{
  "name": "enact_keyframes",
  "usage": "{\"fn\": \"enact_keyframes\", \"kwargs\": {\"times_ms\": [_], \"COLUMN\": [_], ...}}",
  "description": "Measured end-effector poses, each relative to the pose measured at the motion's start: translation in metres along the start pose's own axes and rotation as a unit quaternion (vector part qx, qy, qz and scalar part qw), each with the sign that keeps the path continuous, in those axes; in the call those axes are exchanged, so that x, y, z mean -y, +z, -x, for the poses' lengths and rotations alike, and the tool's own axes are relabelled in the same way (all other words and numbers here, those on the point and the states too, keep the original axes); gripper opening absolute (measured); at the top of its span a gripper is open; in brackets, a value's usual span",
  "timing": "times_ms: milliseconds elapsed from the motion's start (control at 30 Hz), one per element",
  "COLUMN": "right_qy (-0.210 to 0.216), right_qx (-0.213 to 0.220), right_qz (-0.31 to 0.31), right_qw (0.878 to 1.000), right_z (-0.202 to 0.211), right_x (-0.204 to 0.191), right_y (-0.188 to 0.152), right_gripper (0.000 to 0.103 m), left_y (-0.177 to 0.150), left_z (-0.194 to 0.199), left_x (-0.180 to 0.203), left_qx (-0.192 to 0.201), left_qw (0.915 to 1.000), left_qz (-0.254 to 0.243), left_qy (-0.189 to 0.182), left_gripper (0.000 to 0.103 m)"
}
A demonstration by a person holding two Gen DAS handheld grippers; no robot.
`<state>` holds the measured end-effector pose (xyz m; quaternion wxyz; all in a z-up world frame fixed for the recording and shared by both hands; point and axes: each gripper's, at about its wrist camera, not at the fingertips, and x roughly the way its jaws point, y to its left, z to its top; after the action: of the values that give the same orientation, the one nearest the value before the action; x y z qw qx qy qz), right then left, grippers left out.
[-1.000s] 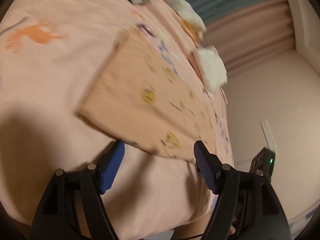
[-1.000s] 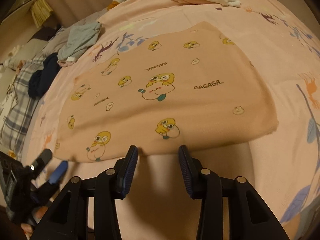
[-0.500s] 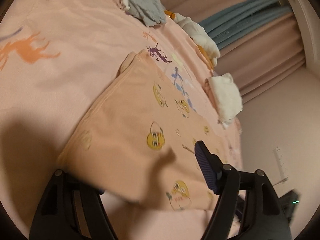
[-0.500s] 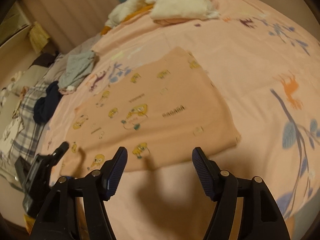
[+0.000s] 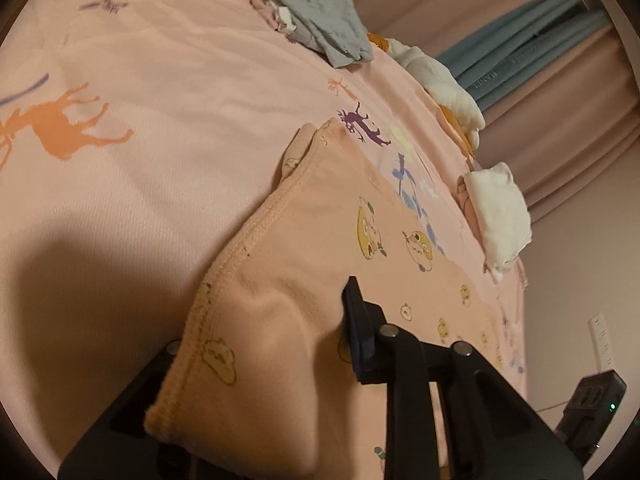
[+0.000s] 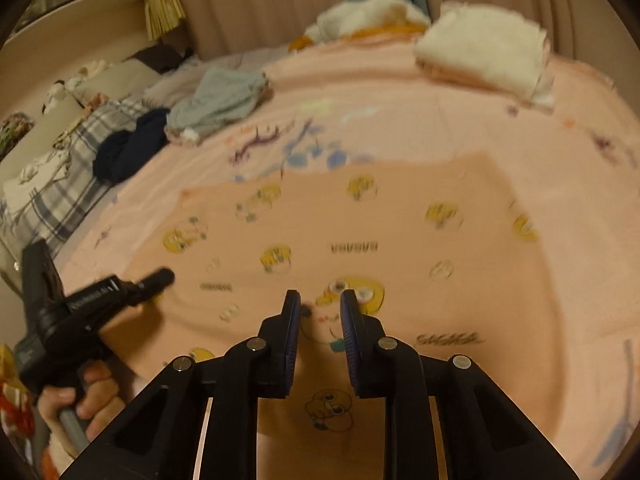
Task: Fold small clothes
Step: 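Grasp the peach garment edge with the left tool and fold it over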
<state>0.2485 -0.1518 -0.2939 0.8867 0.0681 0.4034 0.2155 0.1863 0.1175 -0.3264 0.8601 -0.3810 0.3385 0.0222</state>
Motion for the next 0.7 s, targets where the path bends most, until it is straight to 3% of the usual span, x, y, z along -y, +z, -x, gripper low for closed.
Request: {"fn": "enact_keyframes", "kwargs": {"times_ms": [100,267,433,500,633,700], "right_qy": [0.012,0.043,0.062,0.082,0.182,0.181], "right_qx": [-0.004,-0.006,-0.004,-0.002,0.000,0.004], "right_qz": [0.017,-0.008,-0.020,-0.034,-0.073,-0.053], "right_qw": [1.000,0.999,0.998,0.996,0.981,0.982], "right_z": [-0.019,-0.015,-0.013,-0.013,-0.003,-0.001], "right_x": [0.006,0.016,0.023,0.028,0.039,0.031], "right_y": [-0.009,-0.011,-0.013,-0.014,-0.012,-0.011], "right_gripper": [0.023,0.023,0.022,0.023,0.022,0.022], "left_y": [-0.003,0.002,0.001,-0.001,-0.007,-0.008], "left_z": [0.000,0.004,0.017,0.019,0.022,0.024], "left_x": [0.004,0.010,0.039,0.050,0.060,0.064], "left_qx": [0.008,0.000,0.023,0.024,0.022,0.025], "left_qw": [0.9998,0.9998,0.9983,0.9977,0.9976,0.9971], "left_qz": [-0.016,-0.015,-0.054,-0.063,-0.065,-0.072], "left_qy": [0.011,0.012,0.003,0.001,-0.004,0.002], "left_gripper": [0.023,0.020,0.018,0.018,0.016,0.014]}}
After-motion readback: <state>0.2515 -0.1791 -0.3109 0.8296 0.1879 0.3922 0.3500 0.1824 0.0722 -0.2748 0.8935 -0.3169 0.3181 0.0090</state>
